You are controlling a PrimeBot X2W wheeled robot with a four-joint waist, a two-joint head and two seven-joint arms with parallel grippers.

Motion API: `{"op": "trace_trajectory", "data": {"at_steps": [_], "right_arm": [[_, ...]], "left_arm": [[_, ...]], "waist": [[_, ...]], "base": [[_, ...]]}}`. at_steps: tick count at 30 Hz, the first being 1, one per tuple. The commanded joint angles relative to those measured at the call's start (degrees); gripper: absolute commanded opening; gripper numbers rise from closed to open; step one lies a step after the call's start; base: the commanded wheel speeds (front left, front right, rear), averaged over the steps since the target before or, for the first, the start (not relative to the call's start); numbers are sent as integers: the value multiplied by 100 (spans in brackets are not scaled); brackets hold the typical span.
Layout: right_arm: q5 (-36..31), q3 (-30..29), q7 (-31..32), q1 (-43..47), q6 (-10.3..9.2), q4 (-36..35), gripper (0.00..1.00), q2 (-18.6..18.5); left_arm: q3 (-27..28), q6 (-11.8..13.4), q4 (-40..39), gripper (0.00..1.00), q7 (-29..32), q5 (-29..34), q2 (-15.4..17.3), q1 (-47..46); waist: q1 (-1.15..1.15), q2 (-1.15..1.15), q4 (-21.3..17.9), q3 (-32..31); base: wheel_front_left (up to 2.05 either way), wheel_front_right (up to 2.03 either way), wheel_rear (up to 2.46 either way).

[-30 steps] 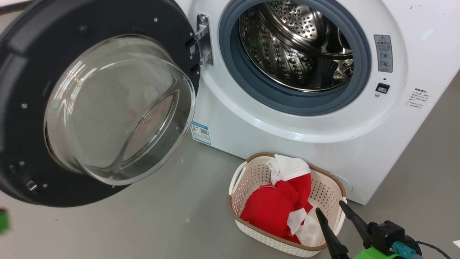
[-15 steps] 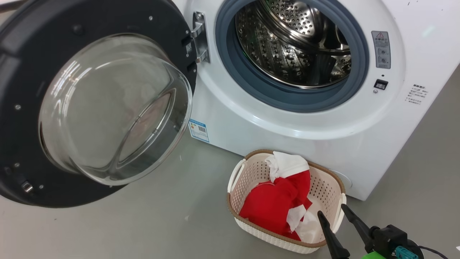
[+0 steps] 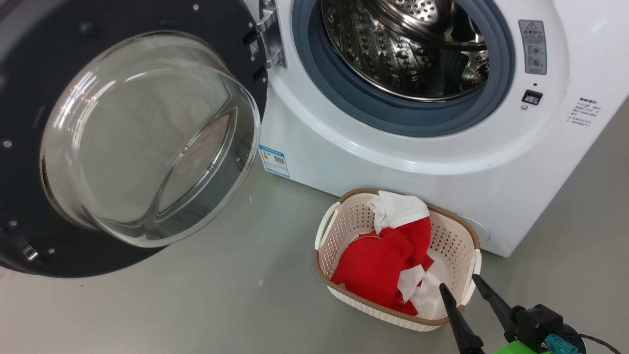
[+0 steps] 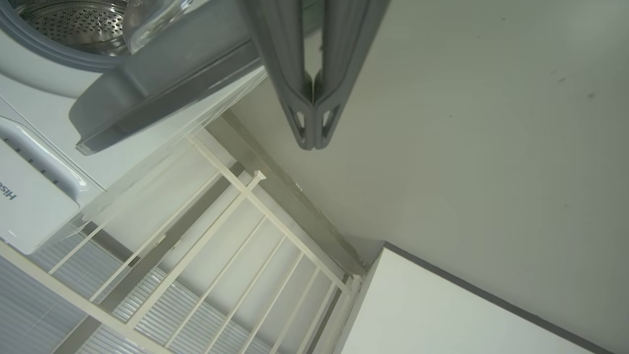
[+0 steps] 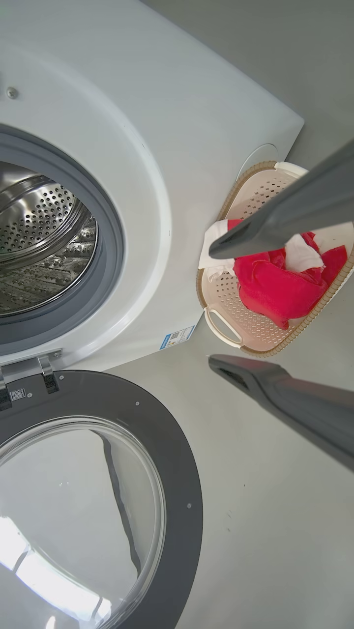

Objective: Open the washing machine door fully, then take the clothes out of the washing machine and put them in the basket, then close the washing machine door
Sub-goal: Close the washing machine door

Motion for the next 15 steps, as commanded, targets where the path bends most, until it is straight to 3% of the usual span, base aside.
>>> {"op": "trace_trajectory", "data": {"at_steps": [1,7,15], "right_arm": [[-68,101,-37,-46,20,-166,100,-44],[-134,75,-37,-48,20,-199,100,-23],[-154,66,-37,-80,20,-183,100,-6]], "left_arm": [[40,-34,-35,0,228,-93,431,-190],[-231,-34,35,0,1041,-482,446,-145],[-466,-34,-124,0,1553,-819,480,19]], "waist": [[0,0,18,64],[0,0,29,200],[0,0,20,248]], "base": [[0,0,0],[0,0,0],[0,0,0]]}}
